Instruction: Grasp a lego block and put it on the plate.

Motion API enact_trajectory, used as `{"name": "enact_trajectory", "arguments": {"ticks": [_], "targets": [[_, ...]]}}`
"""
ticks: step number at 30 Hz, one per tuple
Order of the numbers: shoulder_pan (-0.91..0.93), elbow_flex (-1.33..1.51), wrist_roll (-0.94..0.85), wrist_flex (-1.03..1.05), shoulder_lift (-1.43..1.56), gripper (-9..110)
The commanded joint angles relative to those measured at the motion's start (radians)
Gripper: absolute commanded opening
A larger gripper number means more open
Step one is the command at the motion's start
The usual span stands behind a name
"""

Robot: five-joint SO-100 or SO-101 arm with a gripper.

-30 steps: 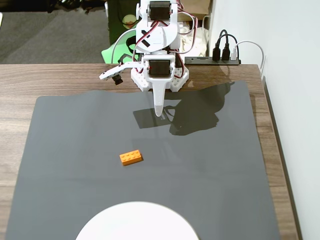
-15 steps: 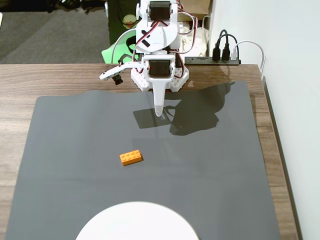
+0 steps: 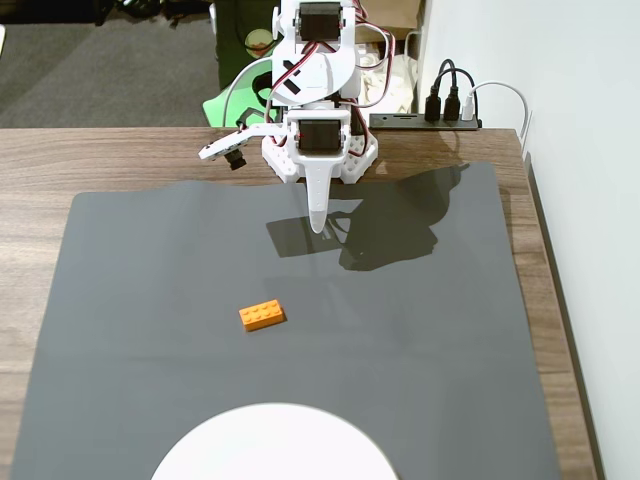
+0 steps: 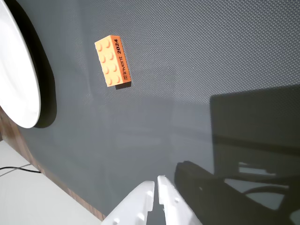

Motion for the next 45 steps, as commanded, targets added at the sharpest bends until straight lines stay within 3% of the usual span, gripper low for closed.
{"name": "enact_trajectory", "arguments": {"ticks": [1, 29, 35, 45], "targets": [[-0.018, -0.003, -0.011, 0.002, -0.008, 1], [0.061, -0.005, -0.006, -0.028, -0.038, 1], [0.112, -0.029, -0.006, -0.114, -0.143, 1], [0.141, -0.321, 0.046, -0.118, -0.460, 1]]}}
